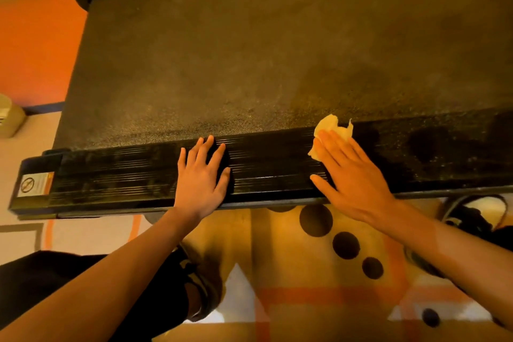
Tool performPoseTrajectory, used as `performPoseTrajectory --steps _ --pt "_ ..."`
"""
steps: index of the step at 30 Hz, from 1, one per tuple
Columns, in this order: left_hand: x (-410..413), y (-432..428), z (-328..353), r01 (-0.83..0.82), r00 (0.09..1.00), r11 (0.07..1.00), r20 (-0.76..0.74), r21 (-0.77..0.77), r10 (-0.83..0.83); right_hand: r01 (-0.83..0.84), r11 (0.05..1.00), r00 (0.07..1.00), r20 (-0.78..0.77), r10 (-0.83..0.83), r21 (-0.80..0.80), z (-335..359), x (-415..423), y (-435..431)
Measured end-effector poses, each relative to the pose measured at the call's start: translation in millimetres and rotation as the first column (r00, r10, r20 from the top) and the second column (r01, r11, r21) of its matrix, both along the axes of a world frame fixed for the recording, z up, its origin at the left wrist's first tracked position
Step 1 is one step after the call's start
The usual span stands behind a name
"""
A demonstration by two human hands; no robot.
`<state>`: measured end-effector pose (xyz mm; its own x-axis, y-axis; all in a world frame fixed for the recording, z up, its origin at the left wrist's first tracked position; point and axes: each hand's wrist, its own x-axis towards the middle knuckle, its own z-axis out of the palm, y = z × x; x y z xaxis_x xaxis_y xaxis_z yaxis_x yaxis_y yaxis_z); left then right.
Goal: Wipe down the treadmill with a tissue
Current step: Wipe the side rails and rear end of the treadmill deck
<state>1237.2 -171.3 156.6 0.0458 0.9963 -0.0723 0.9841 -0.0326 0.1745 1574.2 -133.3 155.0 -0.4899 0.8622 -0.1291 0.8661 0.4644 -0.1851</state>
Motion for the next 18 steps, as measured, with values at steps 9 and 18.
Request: performPoseTrajectory --steps 9,18 --pt "106 10 4 0.014 1.0 0.998 0.002 0.062 -0.015 -0.007 1.0 0.999 -0.032 0.007 0.008 -1 7 4" --pt "157 21 -12 0.037 0.994 0.999 -0.1 0.009 -0.036 0.001 0.999 1.0 0.024 0.0 -0.036 4 31 9"
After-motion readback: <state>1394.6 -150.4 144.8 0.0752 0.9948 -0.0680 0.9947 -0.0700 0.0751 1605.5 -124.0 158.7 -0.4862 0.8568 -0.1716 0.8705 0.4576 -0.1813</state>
